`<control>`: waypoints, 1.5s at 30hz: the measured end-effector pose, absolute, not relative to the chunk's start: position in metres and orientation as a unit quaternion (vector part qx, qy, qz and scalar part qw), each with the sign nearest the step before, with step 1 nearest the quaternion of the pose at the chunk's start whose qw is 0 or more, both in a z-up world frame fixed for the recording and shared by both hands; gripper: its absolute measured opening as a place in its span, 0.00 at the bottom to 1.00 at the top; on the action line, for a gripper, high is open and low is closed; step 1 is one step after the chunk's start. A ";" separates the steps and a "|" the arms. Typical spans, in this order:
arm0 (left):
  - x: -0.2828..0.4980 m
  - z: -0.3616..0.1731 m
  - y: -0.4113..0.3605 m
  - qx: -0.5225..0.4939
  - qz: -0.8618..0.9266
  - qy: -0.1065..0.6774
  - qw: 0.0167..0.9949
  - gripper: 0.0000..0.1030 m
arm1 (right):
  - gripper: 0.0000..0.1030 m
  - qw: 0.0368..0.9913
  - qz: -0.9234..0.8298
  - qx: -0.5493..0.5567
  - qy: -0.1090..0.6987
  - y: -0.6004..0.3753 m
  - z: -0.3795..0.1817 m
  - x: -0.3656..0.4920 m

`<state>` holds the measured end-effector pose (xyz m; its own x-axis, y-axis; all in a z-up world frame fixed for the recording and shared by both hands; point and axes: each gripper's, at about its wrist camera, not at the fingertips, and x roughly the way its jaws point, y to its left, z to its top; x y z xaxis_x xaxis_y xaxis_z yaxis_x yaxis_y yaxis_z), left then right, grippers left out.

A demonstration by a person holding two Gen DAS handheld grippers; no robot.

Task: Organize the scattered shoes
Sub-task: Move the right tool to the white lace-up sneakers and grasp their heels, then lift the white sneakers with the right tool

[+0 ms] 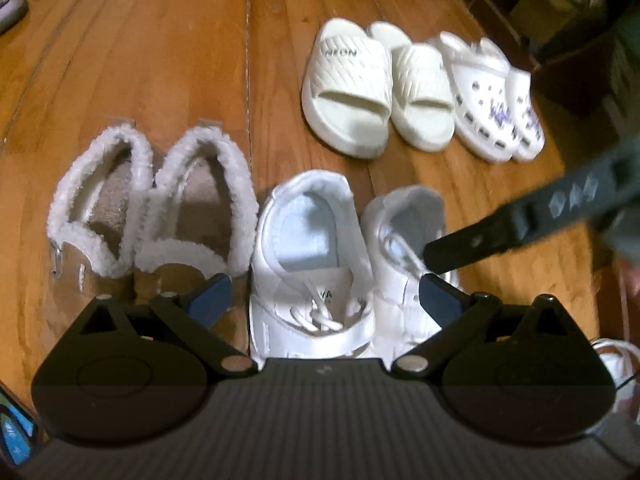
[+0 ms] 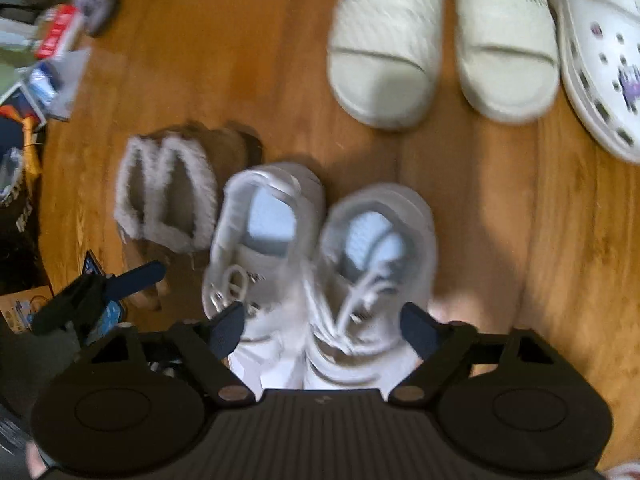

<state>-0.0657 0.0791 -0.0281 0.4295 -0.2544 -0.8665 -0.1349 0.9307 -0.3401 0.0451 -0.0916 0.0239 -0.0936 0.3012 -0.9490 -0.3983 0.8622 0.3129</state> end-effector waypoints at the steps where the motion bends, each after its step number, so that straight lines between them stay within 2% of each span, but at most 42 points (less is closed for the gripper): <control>1: -0.066 -0.027 0.081 -0.184 -0.036 0.530 0.827 0.99 | 0.75 0.695 0.275 -0.011 0.665 -0.093 0.026 0.040; 5: -0.067 -0.023 0.094 -0.202 -0.053 0.510 0.835 0.99 | 0.75 0.752 0.286 0.068 0.590 -0.104 0.014 0.026; 11: -0.071 -0.024 0.112 -0.211 -0.038 0.503 0.837 0.98 | 0.77 0.784 0.259 0.152 0.543 -0.121 -0.025 0.004; 13: -0.070 -0.027 0.115 -0.203 -0.018 0.512 0.835 0.98 | 0.80 0.793 0.258 0.136 0.535 -0.116 -0.031 0.001; 20: -0.075 -0.031 0.138 -0.237 0.008 0.505 0.830 0.99 | 0.80 0.851 0.209 -0.014 0.481 -0.082 -0.059 -0.012; 25: -0.075 -0.033 0.140 -0.249 0.010 0.500 0.830 0.99 | 0.68 0.860 0.193 -0.082 0.465 -0.058 -0.065 -0.011; 28: -0.074 -0.034 0.133 -0.243 -0.006 0.499 0.832 0.99 | 0.51 0.862 0.167 -0.060 0.475 -0.058 -0.071 -0.001; 29: -0.073 -0.034 0.131 -0.243 -0.010 0.497 0.833 0.99 | 0.38 0.863 0.171 -0.058 0.472 -0.058 -0.070 0.000; 30: -0.073 -0.034 0.129 -0.243 -0.012 0.496 0.833 0.99 | 0.32 0.864 0.175 -0.055 0.469 -0.059 -0.069 0.000; 35: -0.074 -0.026 0.113 -0.195 -0.015 0.479 0.856 0.99 | 0.26 0.879 0.207 0.009 0.429 -0.082 -0.069 -0.018; 45: -0.075 0.017 0.112 -0.210 -0.048 0.412 0.885 0.99 | 0.26 0.915 0.266 0.068 0.296 -0.109 -0.032 -0.050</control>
